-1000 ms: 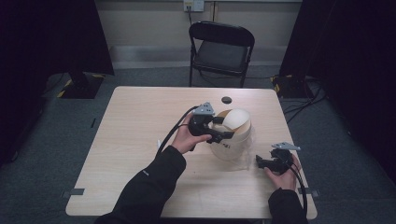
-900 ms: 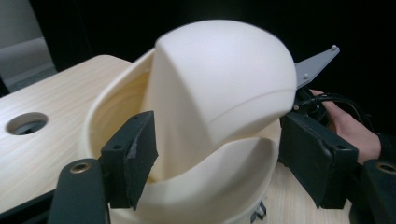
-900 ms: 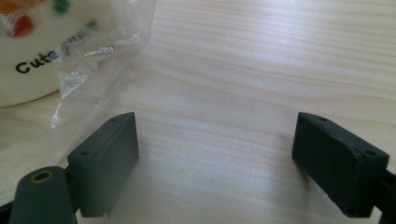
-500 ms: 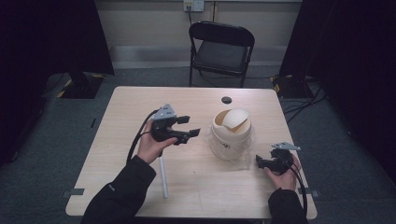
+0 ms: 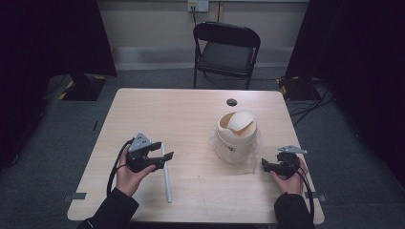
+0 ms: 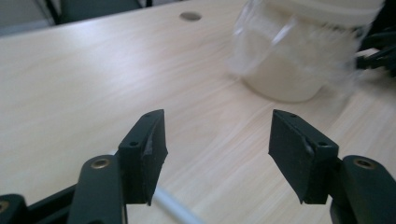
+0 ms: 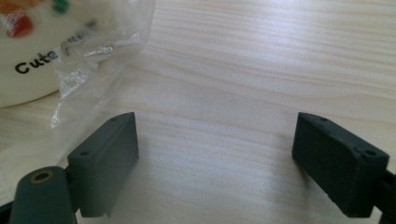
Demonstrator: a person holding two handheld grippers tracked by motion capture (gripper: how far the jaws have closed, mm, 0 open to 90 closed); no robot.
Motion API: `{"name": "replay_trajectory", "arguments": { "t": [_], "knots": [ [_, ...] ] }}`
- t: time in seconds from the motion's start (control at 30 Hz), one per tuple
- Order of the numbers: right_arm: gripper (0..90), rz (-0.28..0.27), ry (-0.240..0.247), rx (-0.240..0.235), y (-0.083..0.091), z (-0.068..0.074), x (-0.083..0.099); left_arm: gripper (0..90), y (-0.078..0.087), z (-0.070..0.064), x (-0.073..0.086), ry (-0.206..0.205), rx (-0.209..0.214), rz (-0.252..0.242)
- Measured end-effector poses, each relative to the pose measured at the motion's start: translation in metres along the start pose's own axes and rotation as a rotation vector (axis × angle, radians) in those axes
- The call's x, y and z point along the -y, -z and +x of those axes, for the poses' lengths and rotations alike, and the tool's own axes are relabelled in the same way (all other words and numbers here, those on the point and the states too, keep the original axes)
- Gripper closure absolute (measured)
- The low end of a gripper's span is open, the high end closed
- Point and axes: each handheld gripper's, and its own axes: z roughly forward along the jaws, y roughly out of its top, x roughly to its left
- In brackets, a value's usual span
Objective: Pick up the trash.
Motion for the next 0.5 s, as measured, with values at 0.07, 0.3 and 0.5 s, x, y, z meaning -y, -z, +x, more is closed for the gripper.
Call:
{"name": "replay_trajectory", "arguments": {
  "t": [0.07,0.3,0.5],
  "knots": [
    [13.8,0.0,0.0,0.0,0.0,0.0,0.0,39.6,-0.003,0.0,0.012,0.012,-0.034,0.034],
    [13.8,0.001,-0.004,0.003,0.0,0.0,0.0,44.7,-0.012,0.003,0.045,0.083,-0.085,0.127],
    [13.8,0.002,-0.009,0.009,0.0,0.001,0.0,48.0,-0.019,-0.001,0.054,0.092,-0.084,0.161]
  ]
}}
